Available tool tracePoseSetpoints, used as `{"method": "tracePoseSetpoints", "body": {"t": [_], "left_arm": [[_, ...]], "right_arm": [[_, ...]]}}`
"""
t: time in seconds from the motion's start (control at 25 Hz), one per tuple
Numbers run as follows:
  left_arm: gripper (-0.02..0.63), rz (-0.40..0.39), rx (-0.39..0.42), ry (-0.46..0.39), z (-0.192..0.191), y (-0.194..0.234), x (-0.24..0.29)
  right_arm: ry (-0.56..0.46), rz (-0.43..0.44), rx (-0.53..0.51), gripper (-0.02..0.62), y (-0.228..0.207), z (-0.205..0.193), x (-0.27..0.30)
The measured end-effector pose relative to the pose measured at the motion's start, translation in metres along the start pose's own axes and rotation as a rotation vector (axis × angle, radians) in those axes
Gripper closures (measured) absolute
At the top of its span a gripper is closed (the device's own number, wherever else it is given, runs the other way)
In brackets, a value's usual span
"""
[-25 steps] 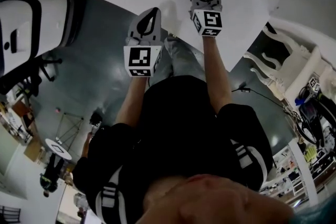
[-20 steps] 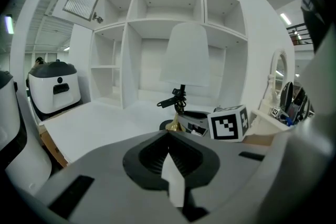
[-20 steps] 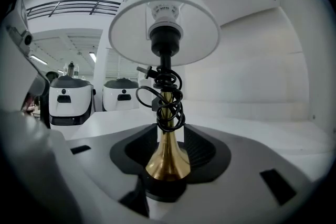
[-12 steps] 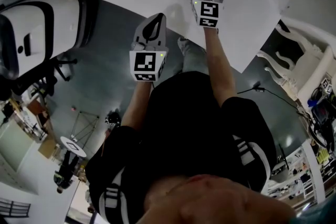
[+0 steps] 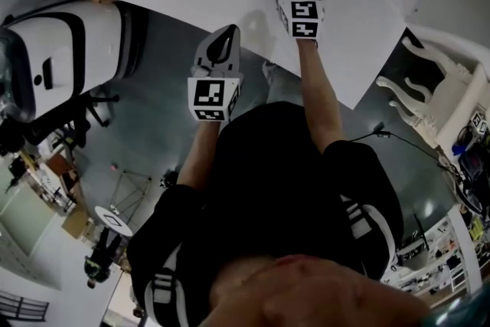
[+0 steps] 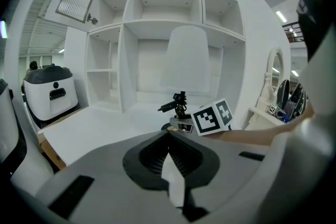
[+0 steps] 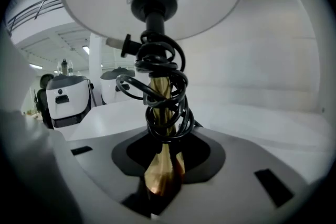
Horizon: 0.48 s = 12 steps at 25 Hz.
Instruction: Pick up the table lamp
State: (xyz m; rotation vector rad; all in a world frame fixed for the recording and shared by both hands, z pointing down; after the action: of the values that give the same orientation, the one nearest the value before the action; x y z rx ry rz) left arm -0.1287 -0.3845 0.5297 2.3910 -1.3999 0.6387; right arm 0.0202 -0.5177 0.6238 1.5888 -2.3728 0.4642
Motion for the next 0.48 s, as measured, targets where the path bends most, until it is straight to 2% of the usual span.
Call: {"method": "tracePoseSetpoints", "body": {"t": [0.2,0.48], "left_arm": [[0.597,0.005,0.021,-0.007,0.01,0.002,-0.005],[0.597,0.002,0.022,-0.065,0.029,0.009,-0.005]], "right_arm": [[0.03,0.029,0.026,0.472,0.002,0.003,-0.007],[0.083,0.081,0.043,0.474,0.024,0.006,-0.024]]}}
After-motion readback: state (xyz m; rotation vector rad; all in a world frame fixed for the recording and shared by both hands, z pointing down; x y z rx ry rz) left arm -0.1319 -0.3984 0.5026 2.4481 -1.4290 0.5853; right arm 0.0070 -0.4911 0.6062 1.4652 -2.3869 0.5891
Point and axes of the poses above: the fingertips, and each gripper's own axes: x forward along the fingers, y to its left, z out of its top, the point moved 2 cm from there along -x, backward along the fingers, and after that the axes turned 6 degrees about z, right-handed, at the moved point
